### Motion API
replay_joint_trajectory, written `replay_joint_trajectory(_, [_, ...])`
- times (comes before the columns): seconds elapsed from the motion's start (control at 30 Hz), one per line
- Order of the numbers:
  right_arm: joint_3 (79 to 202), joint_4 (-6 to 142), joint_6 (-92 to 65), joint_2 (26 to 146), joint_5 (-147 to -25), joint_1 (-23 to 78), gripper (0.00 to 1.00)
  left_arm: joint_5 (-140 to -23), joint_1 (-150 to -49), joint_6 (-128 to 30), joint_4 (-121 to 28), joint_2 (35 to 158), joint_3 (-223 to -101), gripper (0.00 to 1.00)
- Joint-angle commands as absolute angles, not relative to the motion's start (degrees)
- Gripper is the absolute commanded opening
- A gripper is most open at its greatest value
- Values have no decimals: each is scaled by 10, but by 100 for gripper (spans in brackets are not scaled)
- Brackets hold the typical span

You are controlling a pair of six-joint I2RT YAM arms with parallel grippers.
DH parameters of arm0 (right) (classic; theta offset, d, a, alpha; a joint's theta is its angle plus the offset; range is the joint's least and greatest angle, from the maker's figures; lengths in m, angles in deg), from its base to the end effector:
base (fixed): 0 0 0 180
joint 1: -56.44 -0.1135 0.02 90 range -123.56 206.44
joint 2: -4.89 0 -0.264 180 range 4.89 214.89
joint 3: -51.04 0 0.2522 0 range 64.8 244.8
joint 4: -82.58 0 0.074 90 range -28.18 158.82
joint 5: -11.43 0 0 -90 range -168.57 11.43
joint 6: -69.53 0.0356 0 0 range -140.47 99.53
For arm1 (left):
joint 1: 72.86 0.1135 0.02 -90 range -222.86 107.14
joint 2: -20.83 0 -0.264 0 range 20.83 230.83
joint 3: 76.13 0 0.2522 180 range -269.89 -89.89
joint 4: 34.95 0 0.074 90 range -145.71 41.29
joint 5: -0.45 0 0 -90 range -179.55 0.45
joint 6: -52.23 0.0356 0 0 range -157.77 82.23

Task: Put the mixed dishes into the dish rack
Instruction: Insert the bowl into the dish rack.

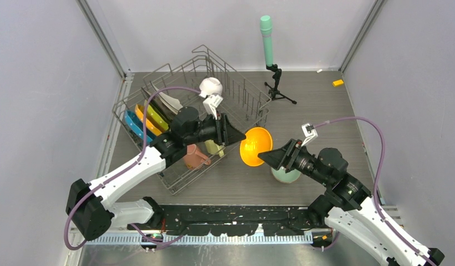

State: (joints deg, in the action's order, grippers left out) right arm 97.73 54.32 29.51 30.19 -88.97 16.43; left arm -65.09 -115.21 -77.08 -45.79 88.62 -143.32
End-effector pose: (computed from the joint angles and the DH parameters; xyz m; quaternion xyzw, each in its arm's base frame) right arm 0.0911 0.0849 0.3053 0.0048 0.7475 0.5151 0.4193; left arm 0.1946 -0.1973 0.3342 0.1541 0.7527 -0.5286 0.3610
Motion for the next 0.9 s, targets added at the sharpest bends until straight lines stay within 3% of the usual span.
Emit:
replay_joint_trajectory(0.0, [1017,553,272,311,-869,162,36,-695,-1151,-744,-482,856,-1442,43])
replay_joint_trajectory(0.33, [1117,509,172,396,-840,162,35,-877,-1151,-703,-587,773,-1437,52])
replay_joint_trajectory(0.37, [1128,505,155,421,-842,162,35,-907,-1151,-702,-594,758,-1432,53])
replay_joint_trajectory(0.57, [1223,491,70,555,-822,162,35,-1049,-1151,-691,-639,665,-1395,76])
replay_joint_trajectory(0.87, [1411,435,-56,791,-719,161,35,-1131,-1151,-647,-724,590,-1398,83])
